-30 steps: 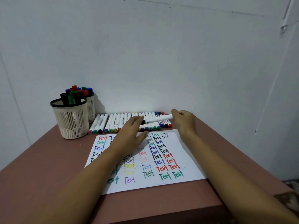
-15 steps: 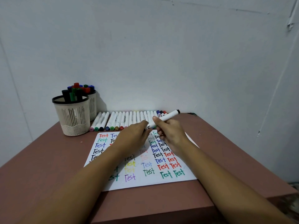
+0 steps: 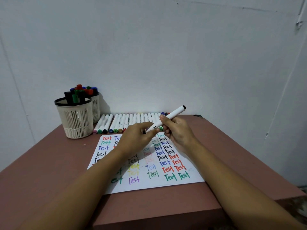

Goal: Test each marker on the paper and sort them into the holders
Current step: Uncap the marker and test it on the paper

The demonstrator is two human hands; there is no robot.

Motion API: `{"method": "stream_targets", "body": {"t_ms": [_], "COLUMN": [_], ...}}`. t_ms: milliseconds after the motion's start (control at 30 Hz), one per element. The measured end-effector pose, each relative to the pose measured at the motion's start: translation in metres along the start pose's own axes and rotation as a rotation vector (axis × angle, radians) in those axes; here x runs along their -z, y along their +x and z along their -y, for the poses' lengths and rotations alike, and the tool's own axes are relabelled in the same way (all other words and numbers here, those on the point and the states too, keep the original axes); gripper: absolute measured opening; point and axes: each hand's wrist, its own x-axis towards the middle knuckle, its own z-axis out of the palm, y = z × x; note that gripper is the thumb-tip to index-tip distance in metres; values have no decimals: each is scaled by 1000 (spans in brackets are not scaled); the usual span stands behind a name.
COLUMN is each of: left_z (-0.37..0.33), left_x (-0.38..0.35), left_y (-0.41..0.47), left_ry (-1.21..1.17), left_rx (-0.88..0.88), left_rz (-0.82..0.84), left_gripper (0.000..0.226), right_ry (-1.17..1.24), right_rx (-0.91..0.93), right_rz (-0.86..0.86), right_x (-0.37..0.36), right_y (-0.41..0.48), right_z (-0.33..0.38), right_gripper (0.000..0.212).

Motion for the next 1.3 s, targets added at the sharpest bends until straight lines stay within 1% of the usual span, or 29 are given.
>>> {"method": "stream_targets", "body": {"t_ms": [67, 100, 167, 233, 300, 367, 433, 533, 667, 767, 933, 1067, 1167, 1300], "left_z": [-2, -3, -4, -2, 3, 6, 8, 11, 20, 23, 23, 24, 23, 24], "left_x": [2, 2, 3, 3, 4, 5, 6, 6, 5, 5, 5, 5, 5, 5], "left_y": [-1, -1, -2, 0, 3, 6, 7, 7, 9, 9, 9, 8, 8, 8], "left_ry": [26, 33, 30, -8, -90, -174, -178, -140, -124, -120, -100, -86, -90, -81], "left_rx": [4, 15, 71, 142, 209, 275, 322, 337, 334, 345, 353, 354, 354, 354], "left_rz": [-5, 6, 45, 45, 16, 17, 36, 59, 66, 80, 58, 62, 69, 76], "left_gripper": [26, 33, 41, 32, 24, 32, 40, 42, 41, 37, 19, 17, 14, 14], "right_ry": [0, 42, 215, 365, 400, 319, 136, -157, -383, -444, -453, -463, -513, -507], "right_rx": [6, 3, -28, -65, -102, -119, -100, -70, -77, -71, -80, -80, -66, -57], "right_rz": [-30, -59, -150, -234, -264, -275, -289, -286, -318, -320, -311, -289, -314, -334], "right_x": [-1, 0, 4, 14, 23, 29, 34, 37, 33, 31, 31, 29, 27, 28], "right_y": [0, 1, 3, 5, 8, 10, 12, 13, 13, 13, 12, 10, 10, 10], "right_z": [0, 1, 4, 7, 7, 4, -1, -11, -19, -20, -20, -19, -19, -19], "right_gripper": [17, 16, 14, 13, 14, 12, 11, 21, 22, 21, 20, 19, 21, 20]}}
